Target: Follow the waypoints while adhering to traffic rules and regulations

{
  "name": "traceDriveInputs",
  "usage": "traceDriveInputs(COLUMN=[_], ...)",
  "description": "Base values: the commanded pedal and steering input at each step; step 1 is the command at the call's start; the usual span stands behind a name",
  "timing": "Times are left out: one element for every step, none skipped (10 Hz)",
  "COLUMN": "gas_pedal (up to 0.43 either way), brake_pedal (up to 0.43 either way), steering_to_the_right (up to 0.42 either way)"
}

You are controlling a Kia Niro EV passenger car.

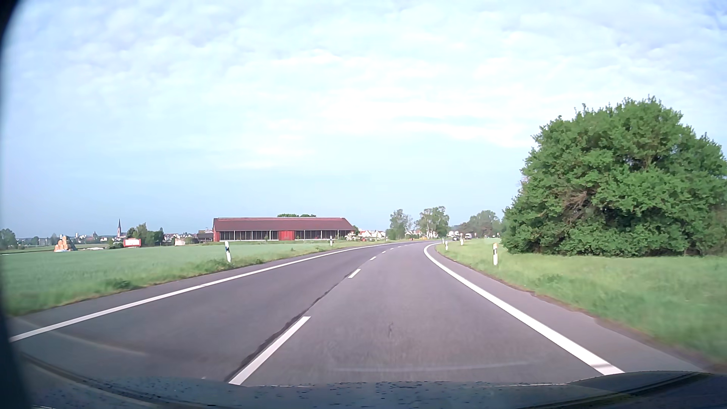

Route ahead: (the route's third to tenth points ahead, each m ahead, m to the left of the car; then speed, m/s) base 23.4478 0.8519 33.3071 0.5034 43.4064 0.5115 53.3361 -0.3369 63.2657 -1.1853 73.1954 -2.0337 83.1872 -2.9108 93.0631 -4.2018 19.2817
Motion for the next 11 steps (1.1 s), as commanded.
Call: traceDriveInputs(gas_pedal=[0.157,0.157,0.157,0.157,0.157,0.157,0.157,0.157,0.150,0.150,0.150], brake_pedal=[0.000,0.000,0.000,0.000,0.000,0.000,0.000,0.000,0.000,0.000,0.000], steering_to_the_right=[0.003,0.003,0.004,0.004,0.005,0.006,0.006,0.007,0.007,0.006,0.006])
